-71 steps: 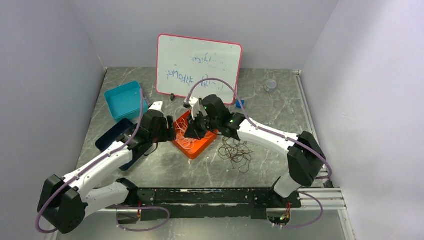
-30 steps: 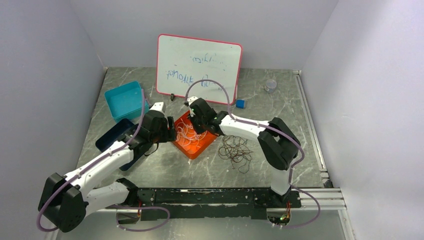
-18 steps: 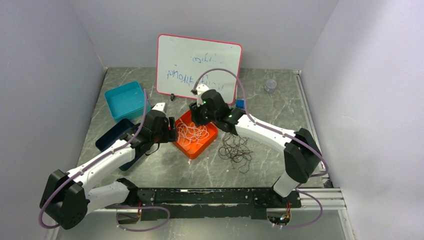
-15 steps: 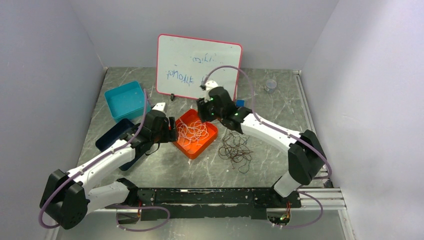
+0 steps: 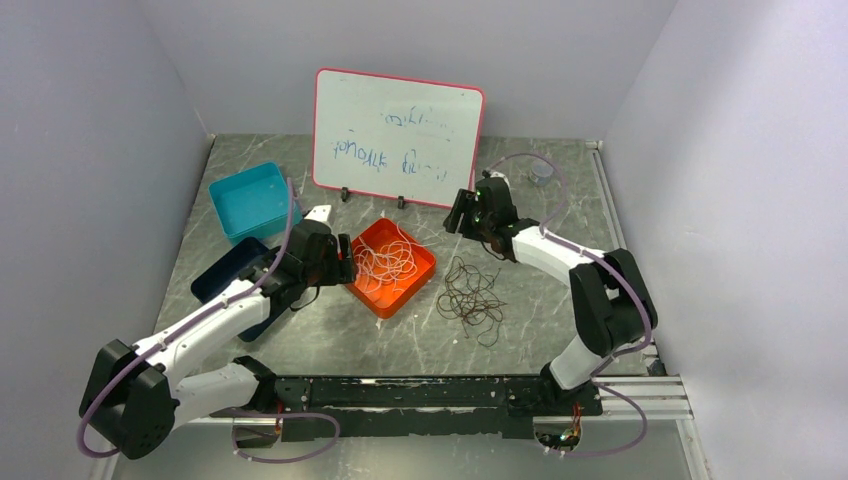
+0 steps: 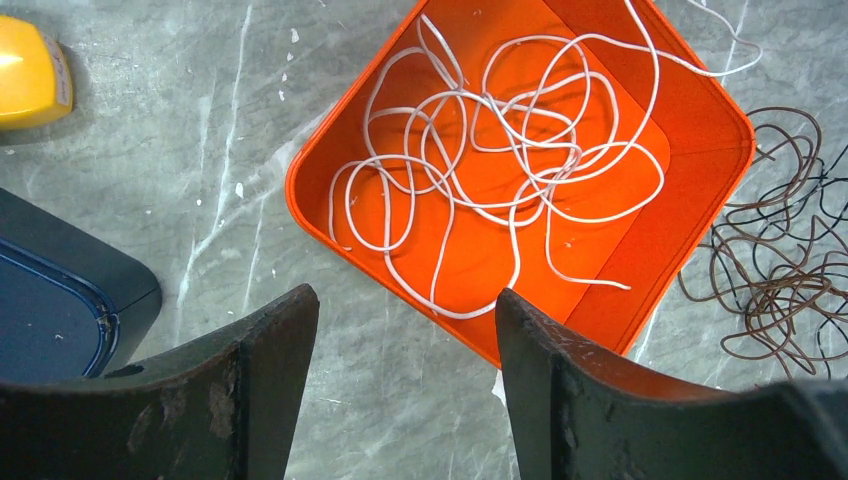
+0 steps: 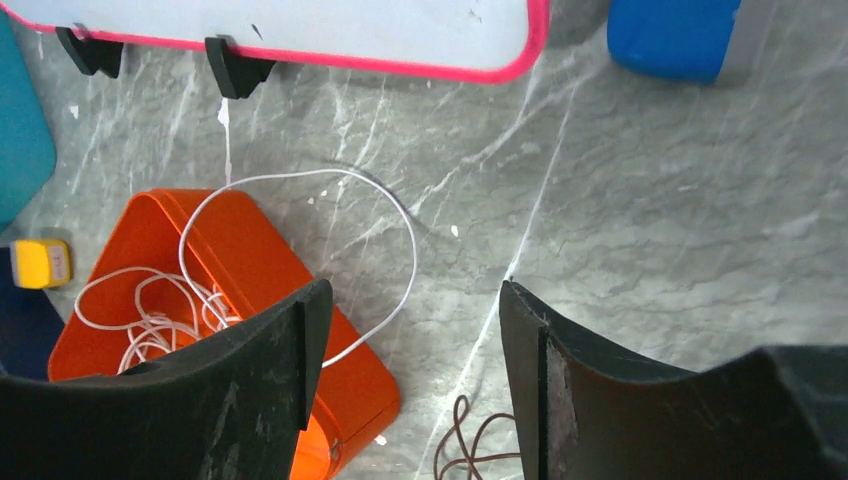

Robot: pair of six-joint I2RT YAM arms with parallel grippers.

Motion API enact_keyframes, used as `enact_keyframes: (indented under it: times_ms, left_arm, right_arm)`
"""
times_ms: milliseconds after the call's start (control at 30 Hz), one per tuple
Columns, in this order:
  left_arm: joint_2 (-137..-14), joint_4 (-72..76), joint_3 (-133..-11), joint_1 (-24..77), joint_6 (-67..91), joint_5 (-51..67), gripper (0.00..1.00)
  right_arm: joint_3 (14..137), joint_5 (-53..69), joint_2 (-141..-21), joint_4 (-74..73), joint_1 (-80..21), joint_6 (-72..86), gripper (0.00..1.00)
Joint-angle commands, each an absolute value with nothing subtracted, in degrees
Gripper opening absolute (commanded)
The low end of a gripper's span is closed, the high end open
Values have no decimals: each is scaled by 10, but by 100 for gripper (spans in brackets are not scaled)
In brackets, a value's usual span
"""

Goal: Untangle the cables

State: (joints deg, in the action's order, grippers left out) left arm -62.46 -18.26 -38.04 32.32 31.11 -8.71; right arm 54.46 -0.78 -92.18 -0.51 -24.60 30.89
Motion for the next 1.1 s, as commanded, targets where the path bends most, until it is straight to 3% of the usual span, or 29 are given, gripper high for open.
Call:
enact_keyframes:
  times_ms: [0,233,533,800,1067]
  left_arm:
    - [-612,-178,-387,319,311,-82,70]
    - [-613,-176,-386,319,311,-77,70]
    - [-615,-176,-385,319,308,-74,70]
    - [-613,-180,-383,319,307,-75,70]
    - [-613,-182,-384,319,305,-78,70]
  right_arm:
    - [520,23,-937,77,-241,404,67]
    - [482,11,-955,135,-242,519,75]
    - [474,5,-987,150,-247,613,76]
    - [484,46,-1019,161,-252,634,70]
    - [484,80,-1033,208,-252,597,57]
